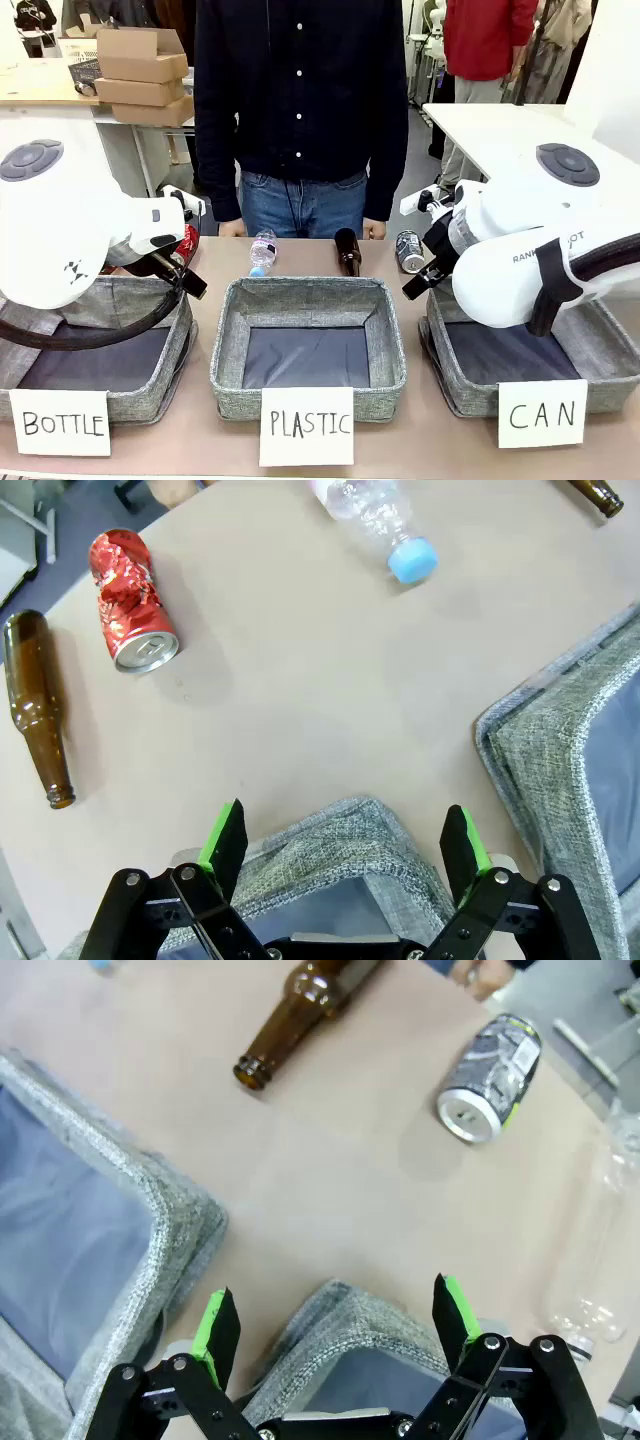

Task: Sort the can waste into the basket.
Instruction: Pick up the can waste from the table and place it in the right Fabric basket.

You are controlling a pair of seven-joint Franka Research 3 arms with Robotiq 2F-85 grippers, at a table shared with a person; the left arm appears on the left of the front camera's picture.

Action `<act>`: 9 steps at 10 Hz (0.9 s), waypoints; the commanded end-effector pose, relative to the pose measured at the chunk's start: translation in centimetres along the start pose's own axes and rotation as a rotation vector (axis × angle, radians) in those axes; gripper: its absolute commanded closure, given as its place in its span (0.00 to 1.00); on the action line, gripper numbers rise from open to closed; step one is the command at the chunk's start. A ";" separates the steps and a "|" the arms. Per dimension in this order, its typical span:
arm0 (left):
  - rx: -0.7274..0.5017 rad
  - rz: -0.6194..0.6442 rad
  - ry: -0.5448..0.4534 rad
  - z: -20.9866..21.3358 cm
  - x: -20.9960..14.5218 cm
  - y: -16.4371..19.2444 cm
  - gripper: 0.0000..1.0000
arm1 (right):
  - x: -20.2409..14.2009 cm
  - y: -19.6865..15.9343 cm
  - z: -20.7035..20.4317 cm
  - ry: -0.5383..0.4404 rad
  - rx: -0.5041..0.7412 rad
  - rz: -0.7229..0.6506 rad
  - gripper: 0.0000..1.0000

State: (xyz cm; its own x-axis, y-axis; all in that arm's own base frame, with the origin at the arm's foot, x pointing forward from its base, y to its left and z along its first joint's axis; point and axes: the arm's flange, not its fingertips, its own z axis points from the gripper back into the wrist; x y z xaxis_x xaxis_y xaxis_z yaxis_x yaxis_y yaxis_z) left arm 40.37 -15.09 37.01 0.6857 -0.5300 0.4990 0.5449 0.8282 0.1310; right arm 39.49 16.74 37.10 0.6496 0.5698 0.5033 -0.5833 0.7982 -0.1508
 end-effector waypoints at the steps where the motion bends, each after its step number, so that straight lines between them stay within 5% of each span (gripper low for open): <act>1: 0.000 0.000 0.000 0.0 0.0 0.0 0.00 | 0.0 0.0 0.0 0.000 0.000 0.000 0.00; 9: 0.000 0.000 0.000 0.0 0.0 0.0 0.00 | 0.0 0.0 0.0 0.000 0.000 0.000 0.00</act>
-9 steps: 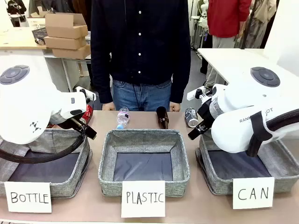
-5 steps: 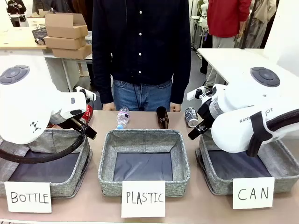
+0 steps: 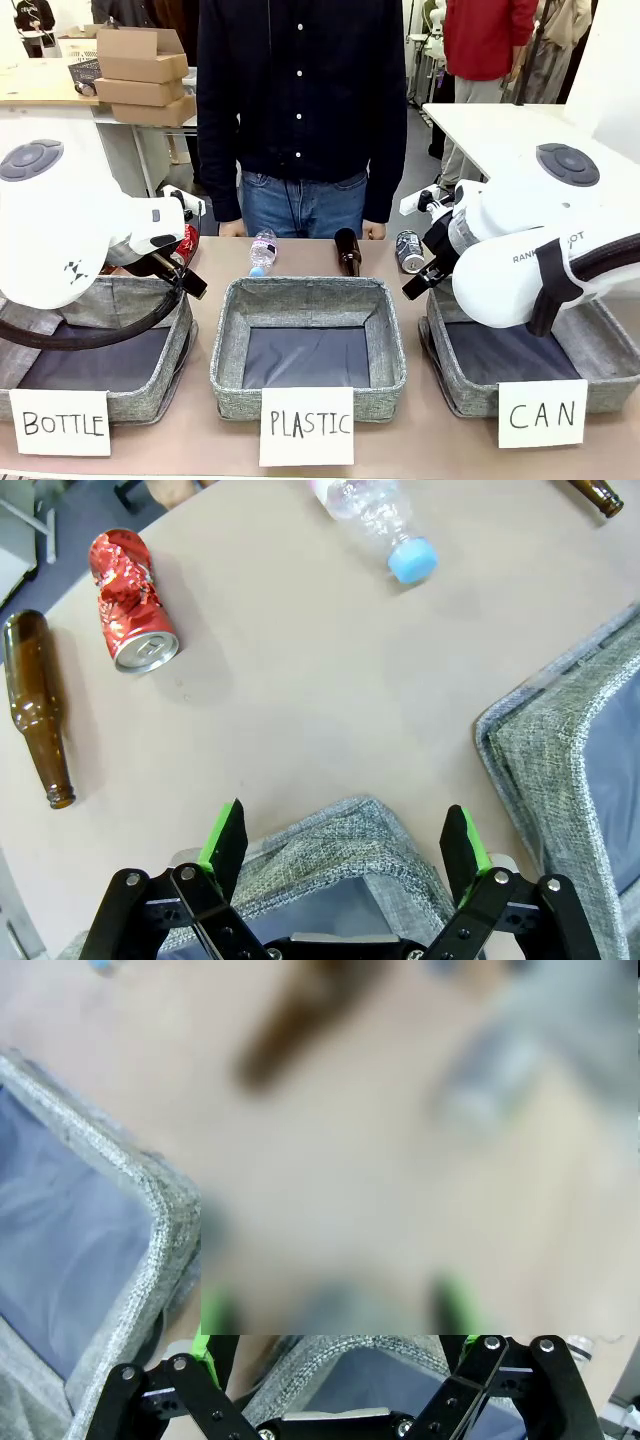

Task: Sort the can waste into the basket.
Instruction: Pick up the can waste from the table and place it in the right Fabric basket.

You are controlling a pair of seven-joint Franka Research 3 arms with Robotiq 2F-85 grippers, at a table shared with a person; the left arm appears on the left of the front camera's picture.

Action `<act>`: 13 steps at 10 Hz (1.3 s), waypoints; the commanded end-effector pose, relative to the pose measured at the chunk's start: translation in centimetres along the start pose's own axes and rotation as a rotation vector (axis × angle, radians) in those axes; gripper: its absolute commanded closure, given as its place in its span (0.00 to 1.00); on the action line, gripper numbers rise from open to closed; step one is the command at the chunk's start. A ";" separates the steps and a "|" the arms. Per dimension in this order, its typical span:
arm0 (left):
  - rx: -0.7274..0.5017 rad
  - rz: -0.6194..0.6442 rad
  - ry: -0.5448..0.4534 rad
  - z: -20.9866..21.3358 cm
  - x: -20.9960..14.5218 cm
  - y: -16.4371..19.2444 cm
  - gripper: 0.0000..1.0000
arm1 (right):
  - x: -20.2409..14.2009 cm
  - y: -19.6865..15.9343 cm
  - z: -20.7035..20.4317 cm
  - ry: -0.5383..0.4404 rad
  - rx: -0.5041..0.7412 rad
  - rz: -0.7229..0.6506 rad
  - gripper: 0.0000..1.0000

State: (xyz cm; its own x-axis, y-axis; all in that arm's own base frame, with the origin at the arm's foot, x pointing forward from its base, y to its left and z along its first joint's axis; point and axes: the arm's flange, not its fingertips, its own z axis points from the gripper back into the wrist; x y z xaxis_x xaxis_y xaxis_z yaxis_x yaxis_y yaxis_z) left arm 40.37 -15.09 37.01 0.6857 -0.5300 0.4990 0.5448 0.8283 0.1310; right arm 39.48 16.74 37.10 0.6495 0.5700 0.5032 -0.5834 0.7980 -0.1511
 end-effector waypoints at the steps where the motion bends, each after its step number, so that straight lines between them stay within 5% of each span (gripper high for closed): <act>1: 0.000 0.000 0.000 0.0 0.0 0.0 0.00 | 0.0 0.0 0.0 0.000 0.000 0.000 0.00; 2: 0.000 0.000 0.000 0.0 0.0 0.0 0.00 | 0.0 0.0 0.0 0.000 0.000 0.000 0.00; 5: 0.060 -0.032 -0.080 14.4 0.0 -6.6 0.00 | 1.2 1.5 14.2 0.018 -0.011 -0.006 0.00; 6: 0.145 -0.036 -0.106 16.6 -1.8 -7.8 0.00 | -0.2 2.5 17.4 0.002 0.011 -0.037 0.00; 8: 0.081 -0.098 -0.126 16.2 -4.0 -7.0 0.00 | -2.7 3.5 18.8 -0.037 -0.033 -0.049 0.00; 9: 0.094 -0.086 -0.126 17.0 3.5 -7.1 0.00 | 1.2 1.6 17.0 -0.010 -0.010 -0.008 0.00; 10: 0.096 -0.101 -0.138 19.3 3.1 -7.9 0.00 | 0.5 2.2 20.0 -0.023 -0.019 -0.019 0.00; 11: -0.102 -0.203 -0.119 17.9 3.5 -7.5 0.00 | 0.4 1.5 19.9 -0.027 0.029 -0.137 0.00; 13: -0.448 -0.120 -0.172 18.8 2.7 -3.2 0.00 | -1.8 -2.3 21.8 -0.120 0.404 -0.472 0.00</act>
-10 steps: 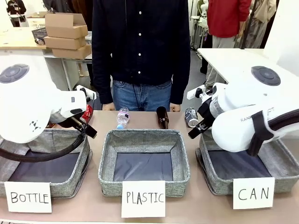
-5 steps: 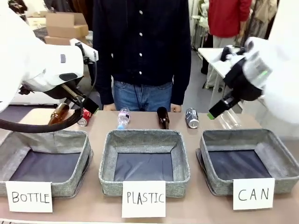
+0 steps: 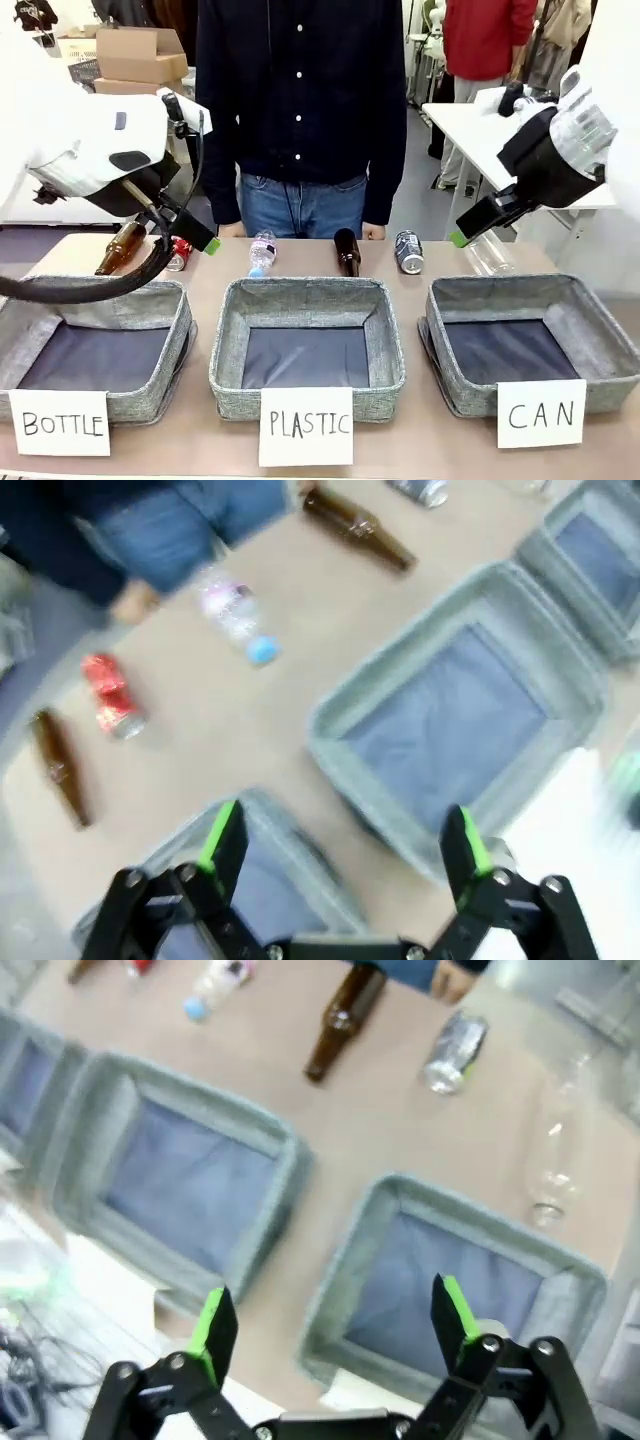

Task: Sort the can waste into the basket.
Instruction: Pick up the can waste from the table and place it in the right Fabric basket.

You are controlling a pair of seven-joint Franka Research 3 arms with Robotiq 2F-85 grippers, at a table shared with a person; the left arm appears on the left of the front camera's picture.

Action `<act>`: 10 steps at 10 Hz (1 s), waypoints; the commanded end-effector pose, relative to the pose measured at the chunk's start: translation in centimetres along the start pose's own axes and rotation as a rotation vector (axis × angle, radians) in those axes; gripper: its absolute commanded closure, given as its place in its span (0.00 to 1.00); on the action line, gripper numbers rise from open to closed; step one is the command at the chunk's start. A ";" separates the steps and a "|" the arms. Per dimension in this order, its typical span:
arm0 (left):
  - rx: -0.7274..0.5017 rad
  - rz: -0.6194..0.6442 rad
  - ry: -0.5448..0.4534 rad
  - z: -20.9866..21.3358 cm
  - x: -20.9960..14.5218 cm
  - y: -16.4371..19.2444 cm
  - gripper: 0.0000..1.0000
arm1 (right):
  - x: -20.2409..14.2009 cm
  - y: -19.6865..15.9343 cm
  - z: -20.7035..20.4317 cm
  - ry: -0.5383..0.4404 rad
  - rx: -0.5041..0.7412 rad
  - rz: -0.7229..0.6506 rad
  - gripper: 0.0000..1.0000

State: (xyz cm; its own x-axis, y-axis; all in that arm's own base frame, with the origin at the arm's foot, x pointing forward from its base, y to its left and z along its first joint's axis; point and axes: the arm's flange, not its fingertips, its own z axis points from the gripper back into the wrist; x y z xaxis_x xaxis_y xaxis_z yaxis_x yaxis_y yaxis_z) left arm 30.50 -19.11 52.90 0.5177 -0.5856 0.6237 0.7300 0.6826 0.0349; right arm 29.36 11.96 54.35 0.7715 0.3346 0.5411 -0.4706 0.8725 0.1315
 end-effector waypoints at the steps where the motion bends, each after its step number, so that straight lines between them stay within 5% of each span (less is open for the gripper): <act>1: -0.473 0.092 -0.117 3.6 -2.5 6.1 0.00 | -2.3 -4.9 2.7 -0.104 0.491 -0.335 0.00; 3: -0.676 0.256 -0.289 4.3 -6.3 11.4 0.00 | -5.2 -9.0 3.3 -0.262 0.700 -0.429 0.00; 6: -0.798 0.407 -0.623 4.9 -11.1 14.2 0.00 | -7.1 -11.7 4.2 -0.456 0.761 -0.511 0.00; 8: -0.657 0.485 -0.654 5.9 -11.7 14.1 0.00 | -6.9 -11.6 3.5 -0.441 0.653 -0.532 0.00; 9: -0.796 0.414 -0.643 6.7 -10.9 16.5 0.00 | -4.0 -14.7 7.4 -0.439 0.762 -0.554 0.00; 10: -0.796 0.414 -0.643 6.7 -10.9 16.5 0.00 | -4.0 -14.7 7.4 -0.439 0.762 -0.554 0.00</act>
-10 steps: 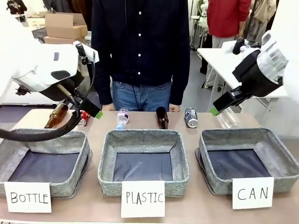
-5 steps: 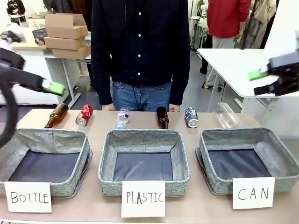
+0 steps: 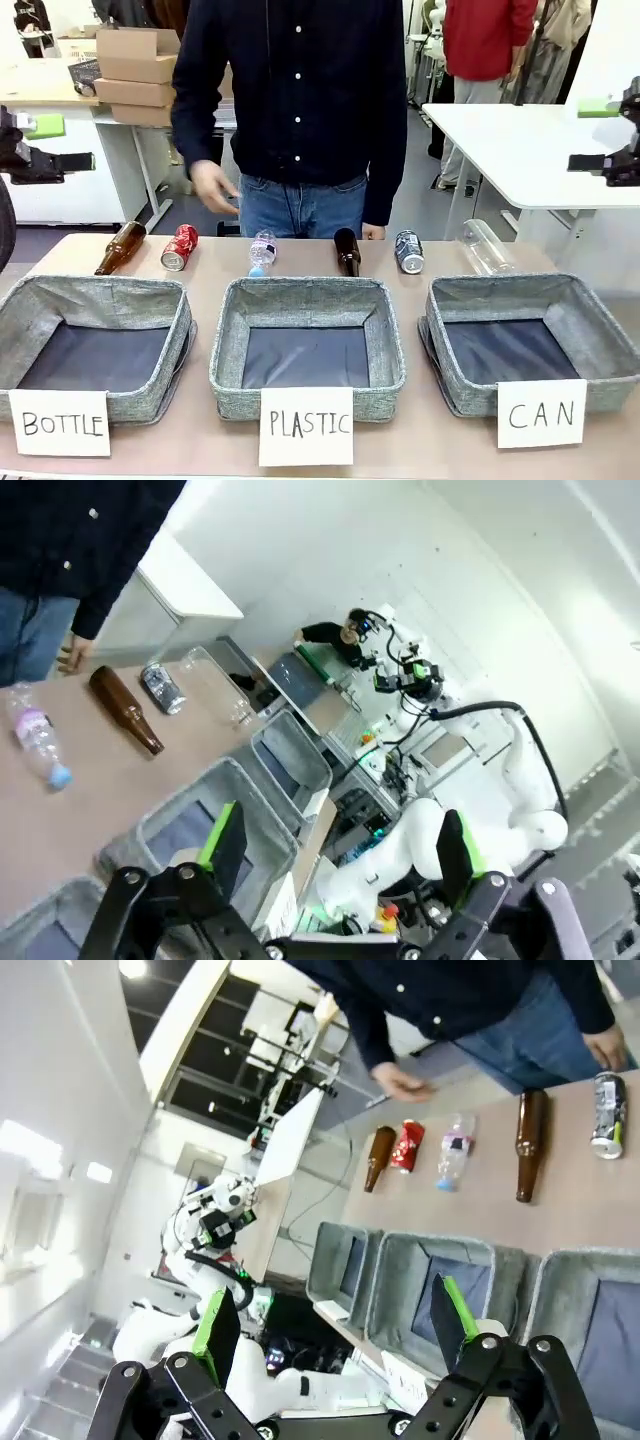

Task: Sort the can waste into the basket.
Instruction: Pick up the can waste from the table and place it in the right Fabric basket.

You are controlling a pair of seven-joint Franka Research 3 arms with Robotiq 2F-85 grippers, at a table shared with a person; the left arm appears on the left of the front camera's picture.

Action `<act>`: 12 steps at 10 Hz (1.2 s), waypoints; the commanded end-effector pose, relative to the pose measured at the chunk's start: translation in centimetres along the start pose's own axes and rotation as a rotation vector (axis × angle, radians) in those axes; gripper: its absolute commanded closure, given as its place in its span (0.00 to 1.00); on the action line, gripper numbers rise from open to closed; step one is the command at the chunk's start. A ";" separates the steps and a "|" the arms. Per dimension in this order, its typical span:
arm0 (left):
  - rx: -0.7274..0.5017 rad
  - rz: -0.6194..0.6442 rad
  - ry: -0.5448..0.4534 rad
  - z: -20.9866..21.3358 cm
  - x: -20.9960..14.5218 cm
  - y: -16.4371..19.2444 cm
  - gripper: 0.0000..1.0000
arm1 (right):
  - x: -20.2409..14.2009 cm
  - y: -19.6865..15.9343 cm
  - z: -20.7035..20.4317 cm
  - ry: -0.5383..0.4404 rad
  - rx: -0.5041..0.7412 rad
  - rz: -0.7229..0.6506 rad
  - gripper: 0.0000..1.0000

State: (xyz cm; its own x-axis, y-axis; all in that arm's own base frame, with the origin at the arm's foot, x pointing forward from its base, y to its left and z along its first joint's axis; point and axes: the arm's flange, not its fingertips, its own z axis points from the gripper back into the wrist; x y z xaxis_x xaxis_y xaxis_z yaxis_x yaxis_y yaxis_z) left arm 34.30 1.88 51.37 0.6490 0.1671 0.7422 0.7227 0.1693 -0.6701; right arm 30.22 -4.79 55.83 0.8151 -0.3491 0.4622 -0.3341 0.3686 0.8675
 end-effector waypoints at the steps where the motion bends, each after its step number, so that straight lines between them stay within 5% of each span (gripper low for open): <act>1: -0.014 -0.041 0.044 -0.3 0.1 -0.8 0.00 | 0.1 0.5 0.3 0.005 0.022 0.021 0.00; 5: -0.014 -0.041 0.044 -0.3 0.1 -0.8 0.00 | -0.4 0.7 0.5 0.021 0.004 -0.010 0.00; 7: -0.014 -0.041 0.044 -0.3 0.1 -0.8 0.00 | 3.0 0.7 -8.6 0.214 -0.471 0.079 0.00; 8: -0.014 -0.041 0.044 -0.3 0.1 -0.8 0.00 | 5.6 -2.0 -14.0 0.260 -0.826 0.103 0.00; 10: -0.014 -0.041 0.044 -0.3 0.1 -0.8 0.00 | 8.0 -7.0 -19.7 0.383 -1.018 0.130 0.00; 12: -0.014 -0.041 0.044 -0.3 0.1 -0.8 0.00 | 7.8 -8.2 -21.3 0.380 -1.009 0.163 0.00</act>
State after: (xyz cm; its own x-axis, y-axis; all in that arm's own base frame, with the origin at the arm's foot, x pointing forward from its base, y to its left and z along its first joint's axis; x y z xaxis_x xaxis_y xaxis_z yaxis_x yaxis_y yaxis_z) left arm 33.77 1.57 51.76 0.6521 0.1052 0.7508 0.7307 0.1771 -0.6594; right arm 49.17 8.20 45.58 0.9059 -0.0160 0.4231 -0.1051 0.9595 0.2614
